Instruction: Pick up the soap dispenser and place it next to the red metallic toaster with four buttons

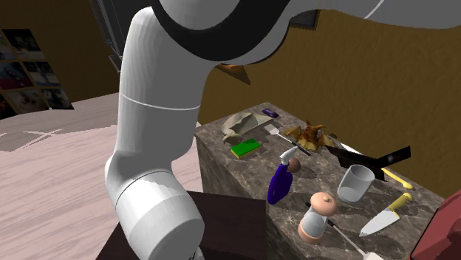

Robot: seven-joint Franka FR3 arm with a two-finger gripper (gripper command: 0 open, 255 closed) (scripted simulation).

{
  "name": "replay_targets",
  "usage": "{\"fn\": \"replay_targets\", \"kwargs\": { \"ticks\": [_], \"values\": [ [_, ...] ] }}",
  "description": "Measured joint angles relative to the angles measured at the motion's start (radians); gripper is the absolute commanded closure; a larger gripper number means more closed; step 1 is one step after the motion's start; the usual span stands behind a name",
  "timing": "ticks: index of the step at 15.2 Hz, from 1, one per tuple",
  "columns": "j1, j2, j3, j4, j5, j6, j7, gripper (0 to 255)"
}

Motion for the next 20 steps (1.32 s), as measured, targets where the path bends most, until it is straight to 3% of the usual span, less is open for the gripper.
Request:
{"fn": "replay_targets", "kwargs": {
  "ticks": [11,20],
  "values": [
    [0.004,0.029,0.020,-0.123,0.032,0.136,-0.015,255],
    [-0.022,0.078,0.055,-0.192,0.082,0.236,-0.044,255]
  ]
}}
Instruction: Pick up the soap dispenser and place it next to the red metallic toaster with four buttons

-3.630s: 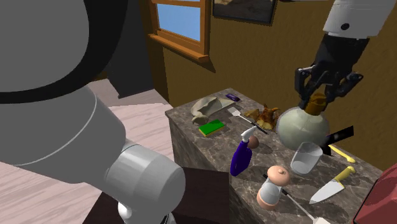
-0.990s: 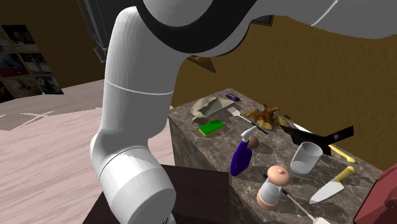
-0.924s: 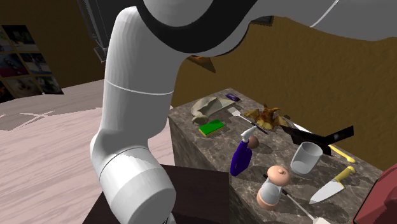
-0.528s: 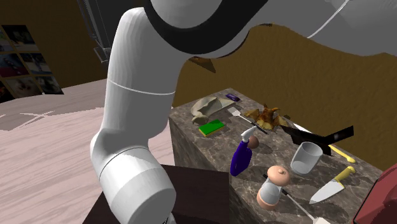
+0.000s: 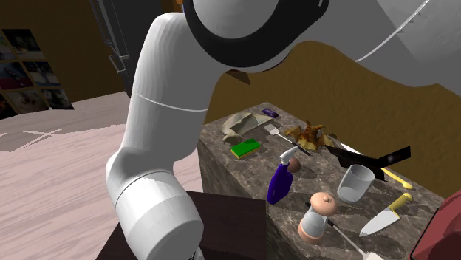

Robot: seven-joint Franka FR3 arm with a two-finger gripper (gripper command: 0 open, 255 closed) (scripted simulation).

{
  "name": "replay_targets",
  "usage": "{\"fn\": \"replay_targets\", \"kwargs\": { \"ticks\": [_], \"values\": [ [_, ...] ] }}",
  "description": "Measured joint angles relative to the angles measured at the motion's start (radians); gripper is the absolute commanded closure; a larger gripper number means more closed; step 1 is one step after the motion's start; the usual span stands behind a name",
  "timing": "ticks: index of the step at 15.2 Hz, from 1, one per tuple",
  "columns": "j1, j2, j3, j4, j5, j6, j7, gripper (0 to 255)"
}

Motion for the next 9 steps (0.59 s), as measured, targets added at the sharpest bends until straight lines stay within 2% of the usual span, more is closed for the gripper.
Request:
{"fn": "replay_targets", "kwargs": {
  "ticks": [9],
  "values": [
    [-0.030,0.057,0.045,-0.056,0.058,0.094,-0.030,255]
  ]
}}
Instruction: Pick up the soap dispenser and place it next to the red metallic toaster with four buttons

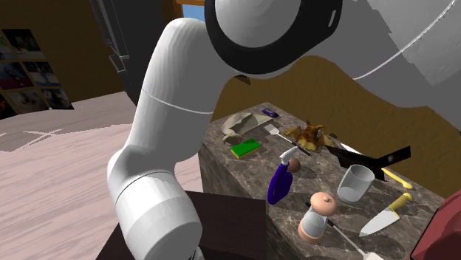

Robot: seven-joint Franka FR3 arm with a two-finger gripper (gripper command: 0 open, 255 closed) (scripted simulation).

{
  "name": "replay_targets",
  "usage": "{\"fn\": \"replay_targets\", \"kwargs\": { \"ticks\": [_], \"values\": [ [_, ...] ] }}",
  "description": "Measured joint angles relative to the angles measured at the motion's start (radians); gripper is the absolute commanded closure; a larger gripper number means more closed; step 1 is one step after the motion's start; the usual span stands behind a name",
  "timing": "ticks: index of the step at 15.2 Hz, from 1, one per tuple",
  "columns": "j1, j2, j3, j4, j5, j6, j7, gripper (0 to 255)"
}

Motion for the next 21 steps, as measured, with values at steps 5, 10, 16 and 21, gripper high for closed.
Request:
{"fn": "replay_targets", "kwargs": {
  "ticks": [5,10,16,21],
  "values": [
    [-0.022,0.038,0.032,-0.019,0.037,0.048,-0.017,255],
    [-0.045,0.072,0.061,-0.034,0.070,0.090,-0.037,255],
    [-0.045,0.074,0.063,-0.038,0.073,0.095,-0.038,0],
    [-0.045,0.074,0.063,-0.038,0.073,0.096,-0.038,0]
  ]
}}
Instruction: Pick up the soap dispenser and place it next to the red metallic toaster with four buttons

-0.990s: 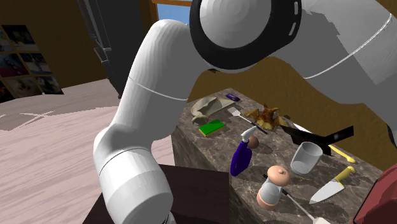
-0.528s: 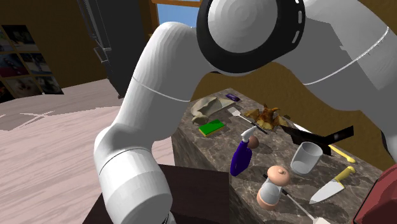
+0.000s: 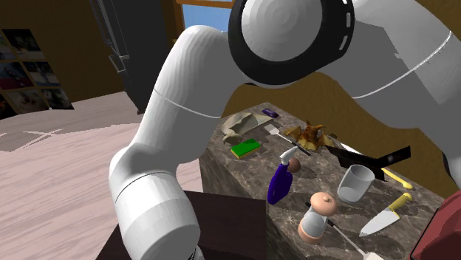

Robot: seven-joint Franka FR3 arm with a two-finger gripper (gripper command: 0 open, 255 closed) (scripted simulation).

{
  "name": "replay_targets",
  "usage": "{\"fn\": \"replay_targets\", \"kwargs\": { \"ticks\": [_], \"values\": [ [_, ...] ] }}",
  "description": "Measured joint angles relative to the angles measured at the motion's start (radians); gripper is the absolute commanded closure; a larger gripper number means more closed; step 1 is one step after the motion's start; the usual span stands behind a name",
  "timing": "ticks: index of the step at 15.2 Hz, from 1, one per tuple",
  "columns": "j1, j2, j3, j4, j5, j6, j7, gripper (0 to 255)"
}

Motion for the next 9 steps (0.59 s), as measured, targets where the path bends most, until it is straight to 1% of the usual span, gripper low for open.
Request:
{"fn": "replay_targets", "kwargs": {
  "ticks": [2,6,9],
  "values": [
    [0.006,-0.009,-0.008,0.003,-0.008,-0.010,0.005,0],
    [0.042,-0.061,-0.052,0.036,-0.060,-0.081,0.039,0],
    [0.043,-0.066,-0.056,0.041,-0.066,-0.091,0.041,0]
  ]
}}
